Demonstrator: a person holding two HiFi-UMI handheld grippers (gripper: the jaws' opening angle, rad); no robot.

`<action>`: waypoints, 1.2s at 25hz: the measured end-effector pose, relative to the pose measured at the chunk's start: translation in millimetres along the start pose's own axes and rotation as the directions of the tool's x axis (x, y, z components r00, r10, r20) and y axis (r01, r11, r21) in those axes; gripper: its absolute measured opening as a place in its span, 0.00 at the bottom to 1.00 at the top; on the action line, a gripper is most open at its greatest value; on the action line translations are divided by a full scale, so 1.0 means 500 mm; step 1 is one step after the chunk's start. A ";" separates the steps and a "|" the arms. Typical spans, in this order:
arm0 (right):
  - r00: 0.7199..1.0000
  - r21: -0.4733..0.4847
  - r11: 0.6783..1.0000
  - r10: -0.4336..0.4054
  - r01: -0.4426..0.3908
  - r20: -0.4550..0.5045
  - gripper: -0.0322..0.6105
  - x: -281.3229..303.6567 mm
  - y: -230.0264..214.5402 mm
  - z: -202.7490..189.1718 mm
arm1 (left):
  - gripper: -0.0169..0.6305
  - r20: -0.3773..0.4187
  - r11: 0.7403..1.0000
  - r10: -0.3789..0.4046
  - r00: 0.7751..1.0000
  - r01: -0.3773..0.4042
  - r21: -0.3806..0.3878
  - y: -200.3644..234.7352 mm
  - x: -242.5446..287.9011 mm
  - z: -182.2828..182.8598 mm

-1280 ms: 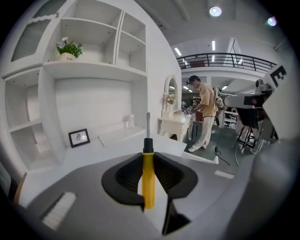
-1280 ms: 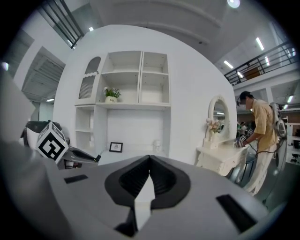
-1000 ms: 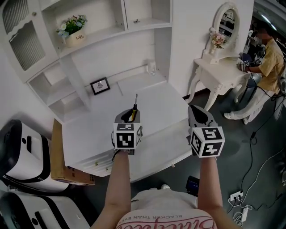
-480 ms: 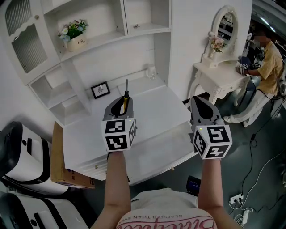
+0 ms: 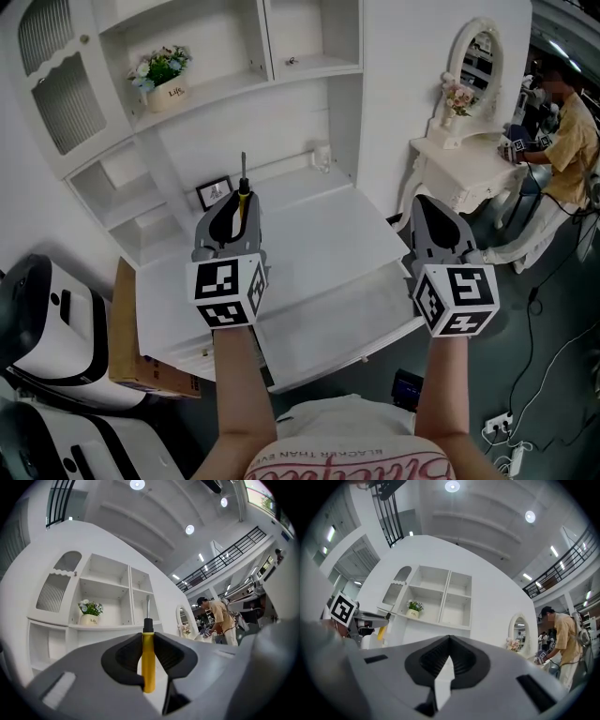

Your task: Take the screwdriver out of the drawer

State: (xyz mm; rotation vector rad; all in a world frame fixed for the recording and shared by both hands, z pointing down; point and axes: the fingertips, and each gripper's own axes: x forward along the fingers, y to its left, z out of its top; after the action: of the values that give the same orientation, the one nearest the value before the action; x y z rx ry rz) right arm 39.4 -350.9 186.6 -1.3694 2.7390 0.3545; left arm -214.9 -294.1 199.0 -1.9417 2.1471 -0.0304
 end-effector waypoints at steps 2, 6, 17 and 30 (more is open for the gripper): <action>1.000 -0.001 1.000 -0.001 0.001 0.014 0.06 0.001 -0.001 0.006 | 0.16 0.027 1.000 0.008 1.000 -0.008 -0.002 0.007 -0.004 0.015; 0.999 -0.008 1.000 -0.007 0.007 0.037 0.06 0.002 -0.006 0.020 | 0.16 0.058 1.000 0.012 0.998 -0.010 -0.024 0.018 -0.011 0.033; 0.998 -0.019 1.000 0.002 0.000 0.063 0.06 0.001 -0.014 0.037 | 0.16 0.083 0.999 0.029 0.996 -0.028 -0.016 0.026 -0.024 0.061; 0.999 -0.033 0.999 0.006 -0.005 0.053 0.06 0.010 -0.005 0.030 | 0.16 0.090 1.000 0.028 0.996 -0.029 0.005 0.030 -0.028 0.063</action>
State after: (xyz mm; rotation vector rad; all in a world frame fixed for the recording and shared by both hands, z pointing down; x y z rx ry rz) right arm 37.8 -352.8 170.8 -1.3402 2.7065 0.4316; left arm -222.2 -273.8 168.2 -1.8716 2.1139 0.0541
